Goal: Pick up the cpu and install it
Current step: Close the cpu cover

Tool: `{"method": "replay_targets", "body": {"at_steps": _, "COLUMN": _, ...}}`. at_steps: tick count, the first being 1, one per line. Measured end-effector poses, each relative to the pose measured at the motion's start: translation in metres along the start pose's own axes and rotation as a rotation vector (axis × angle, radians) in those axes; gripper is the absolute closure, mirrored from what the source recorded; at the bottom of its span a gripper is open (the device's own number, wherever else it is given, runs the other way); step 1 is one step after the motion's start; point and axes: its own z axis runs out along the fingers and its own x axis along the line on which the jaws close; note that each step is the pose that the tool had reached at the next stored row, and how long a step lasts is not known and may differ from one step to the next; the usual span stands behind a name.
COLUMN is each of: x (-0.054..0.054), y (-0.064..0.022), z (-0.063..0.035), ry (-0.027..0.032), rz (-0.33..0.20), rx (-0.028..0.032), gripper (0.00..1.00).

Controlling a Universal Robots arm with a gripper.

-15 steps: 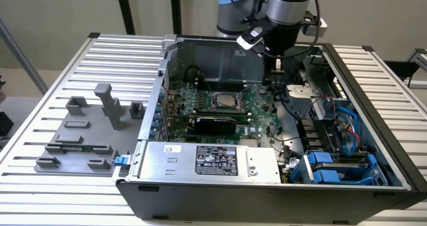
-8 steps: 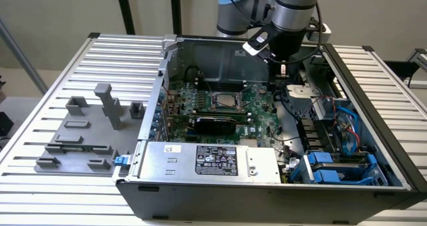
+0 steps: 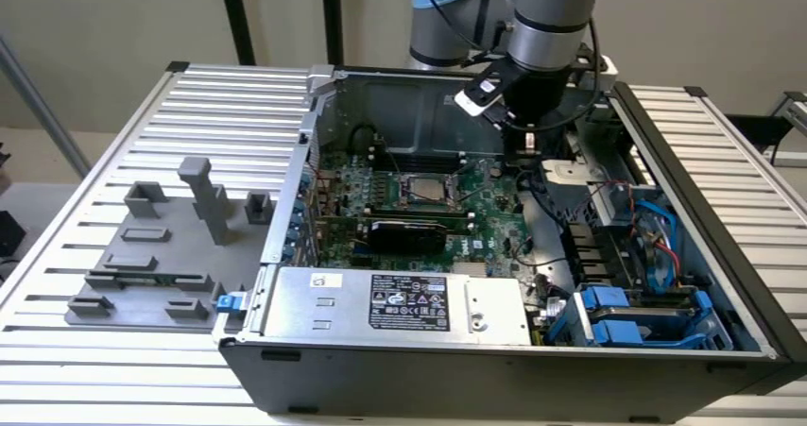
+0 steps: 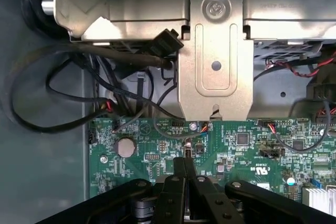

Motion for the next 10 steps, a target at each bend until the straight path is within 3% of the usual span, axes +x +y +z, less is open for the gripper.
{"method": "replay_targets", "body": {"at_steps": 4, "x": 0.000, "y": -0.0090, "z": 0.0050, "ry": 0.0001, "rz": -0.005, "rx": 0.0002, "gripper": 0.89}}
{"method": "replay_targets", "body": {"at_steps": 5, "x": 0.000, "y": -0.0100, "z": 0.0052, "ry": 0.0002, "rz": -0.006, "rx": 0.0029, "gripper": 0.89}}
{"method": "replay_targets", "body": {"at_steps": 6, "x": 0.000, "y": -0.0104, "z": 0.0052, "ry": 0.0000, "rz": -0.006, "rx": 0.0141, "gripper": 0.89}}
{"method": "replay_targets", "body": {"at_steps": 10, "x": 0.001, "y": -0.0121, "z": 0.0052, "ry": -0.0015, "rz": -0.007, "rx": 0.0845, "gripper": 0.89}}
